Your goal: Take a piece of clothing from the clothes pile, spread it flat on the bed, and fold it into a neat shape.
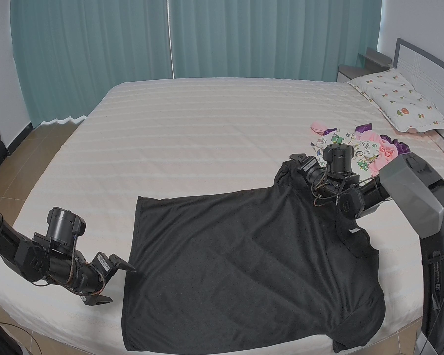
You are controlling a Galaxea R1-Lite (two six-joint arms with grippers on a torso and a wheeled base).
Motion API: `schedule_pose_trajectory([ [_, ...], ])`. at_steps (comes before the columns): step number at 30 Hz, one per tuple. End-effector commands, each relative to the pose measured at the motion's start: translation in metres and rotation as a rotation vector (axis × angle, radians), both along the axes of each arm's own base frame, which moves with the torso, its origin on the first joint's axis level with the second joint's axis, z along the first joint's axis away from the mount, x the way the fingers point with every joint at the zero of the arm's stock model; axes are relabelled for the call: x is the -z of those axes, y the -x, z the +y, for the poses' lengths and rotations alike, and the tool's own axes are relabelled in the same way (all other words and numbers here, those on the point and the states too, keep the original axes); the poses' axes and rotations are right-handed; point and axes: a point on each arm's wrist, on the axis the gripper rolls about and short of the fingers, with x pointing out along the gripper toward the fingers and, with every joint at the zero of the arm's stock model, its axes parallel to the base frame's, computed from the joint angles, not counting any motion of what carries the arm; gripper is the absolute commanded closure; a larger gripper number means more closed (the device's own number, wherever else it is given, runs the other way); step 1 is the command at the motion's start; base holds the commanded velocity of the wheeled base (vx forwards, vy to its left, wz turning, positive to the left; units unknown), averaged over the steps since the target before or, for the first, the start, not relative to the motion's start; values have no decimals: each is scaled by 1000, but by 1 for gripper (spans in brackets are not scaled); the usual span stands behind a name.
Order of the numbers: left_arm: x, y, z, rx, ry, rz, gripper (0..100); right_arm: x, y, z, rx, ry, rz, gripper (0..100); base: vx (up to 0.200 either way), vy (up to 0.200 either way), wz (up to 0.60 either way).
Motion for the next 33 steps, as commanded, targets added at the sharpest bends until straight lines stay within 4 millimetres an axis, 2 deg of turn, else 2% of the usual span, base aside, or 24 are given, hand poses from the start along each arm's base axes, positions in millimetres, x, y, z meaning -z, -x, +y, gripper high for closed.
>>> schedule_pose_trajectory([
  [1, -7, 9, -8, 35, 5, -20, 0, -45, 101, -30, -13, 103, -54, 0, -200, 0, 0],
  [2, -7, 11, -10, 43, 4, -22, 0, -44, 110, -32, -16, 115, -53, 0, -200, 0, 0],
  [4, -12, 16, -17, 70, 8, -39, 0, -43, 145, -42, -27, 160, -55, 0, -200, 0, 0],
  [9, -19, 21, -27, 72, 8, -64, 0, -46, 201, -55, -46, 220, -23, 0, -200, 0, 0],
  [12, -19, 23, -28, 66, -16, -63, 0, -37, 229, -62, -61, 257, 24, 0, -200, 0, 0],
  [14, -18, 24, -28, 63, -18, -57, 0, -34, 236, -64, -64, 263, 40, 0, -200, 0, 0],
  [17, -8, 35, -28, 77, -27, -12, 0, -19, 263, -70, -90, 282, 123, 0, -200, 0, 0],
  [20, -6, 39, -28, 86, -29, -3, 0, -9, 271, -73, -100, 292, 177, 0, -200, 0, 0],
  [23, -1, 49, -32, 122, -22, -22, 0, -5, 279, -76, -102, 292, 206, 0, -200, 200, 0],
  [27, 10, 65, -36, 177, -1, -115, 0, -1, 290, -82, -141, 274, 233, 0, 0, 0, 0],
  [30, 19, 62, -38, 181, 3, -148, 0, 1, 291, -86, -149, 267, 245, 0, 0, 0, 0],
  [33, 36, 50, -43, 160, -34, -140, 0, 0, 291, -89, -155, 260, 243, 0, 0, 0, 0],
])
